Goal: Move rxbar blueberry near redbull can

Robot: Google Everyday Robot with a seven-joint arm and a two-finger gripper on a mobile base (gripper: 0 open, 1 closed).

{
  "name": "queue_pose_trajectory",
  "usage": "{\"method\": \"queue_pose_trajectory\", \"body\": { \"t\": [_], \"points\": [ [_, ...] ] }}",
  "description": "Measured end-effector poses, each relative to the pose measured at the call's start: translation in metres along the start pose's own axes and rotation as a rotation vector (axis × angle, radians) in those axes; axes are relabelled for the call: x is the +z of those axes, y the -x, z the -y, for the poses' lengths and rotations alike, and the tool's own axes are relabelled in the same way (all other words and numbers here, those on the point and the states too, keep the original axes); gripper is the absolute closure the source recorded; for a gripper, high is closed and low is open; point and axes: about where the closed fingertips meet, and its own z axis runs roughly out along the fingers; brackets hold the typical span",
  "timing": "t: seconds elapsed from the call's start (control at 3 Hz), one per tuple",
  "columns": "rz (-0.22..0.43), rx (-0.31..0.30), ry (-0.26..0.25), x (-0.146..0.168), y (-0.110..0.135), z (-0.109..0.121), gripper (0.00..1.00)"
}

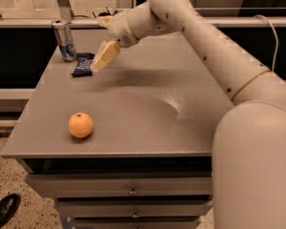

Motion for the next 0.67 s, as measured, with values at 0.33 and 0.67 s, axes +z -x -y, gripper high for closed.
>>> {"method": "queue_pose_trajectory", "body": {
  "t": [0.33, 0.67],
  "points": [
    [-0.074, 0.016, -0.177, -0.076, -0.011, 0.012, 0.00],
    [-0.132, 0.010, -0.332, -0.143, -0.012, 0.014, 0.00]
  ]
}}
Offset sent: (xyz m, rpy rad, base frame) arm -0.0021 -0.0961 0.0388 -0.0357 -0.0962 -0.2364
